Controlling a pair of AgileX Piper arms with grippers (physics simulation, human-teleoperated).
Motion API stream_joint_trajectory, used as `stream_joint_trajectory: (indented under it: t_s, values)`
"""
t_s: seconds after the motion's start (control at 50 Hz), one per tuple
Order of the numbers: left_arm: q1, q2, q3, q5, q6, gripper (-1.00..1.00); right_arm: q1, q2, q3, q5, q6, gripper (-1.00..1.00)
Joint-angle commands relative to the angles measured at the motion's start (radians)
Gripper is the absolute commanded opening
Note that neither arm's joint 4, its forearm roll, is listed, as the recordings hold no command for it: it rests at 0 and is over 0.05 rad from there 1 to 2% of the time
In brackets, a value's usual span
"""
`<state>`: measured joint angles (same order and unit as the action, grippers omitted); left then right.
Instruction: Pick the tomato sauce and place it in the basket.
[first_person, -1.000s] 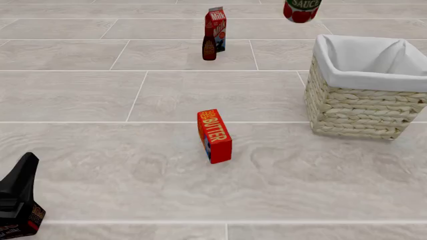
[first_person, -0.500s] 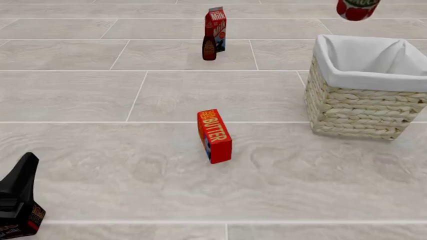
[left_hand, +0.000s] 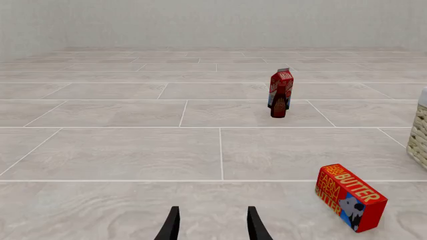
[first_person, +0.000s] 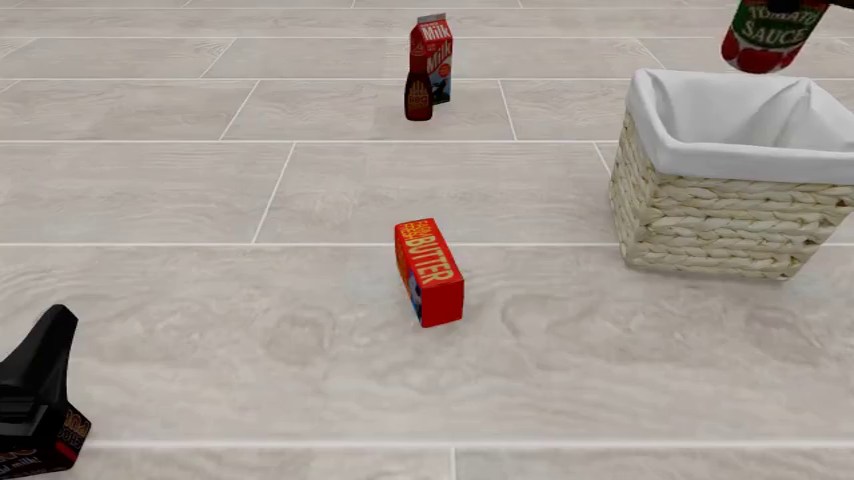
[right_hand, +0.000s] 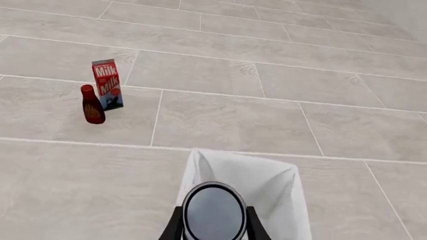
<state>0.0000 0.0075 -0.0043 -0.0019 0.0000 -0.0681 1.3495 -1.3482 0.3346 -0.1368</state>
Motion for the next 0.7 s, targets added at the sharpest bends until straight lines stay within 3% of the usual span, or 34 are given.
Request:
stream_joint_trajectory:
  t_s: [0.02,0.7]
  values:
    - [0.000,0.000,0.000,0.000,0.000,1.00,-0.041,0.033,0.016,-0.036,0.022,-1.00]
    - [0.000,0.000,0.000,0.000,0.000,1.00,-0.101,0.179,0.012,-0.110,0.031,-1.00]
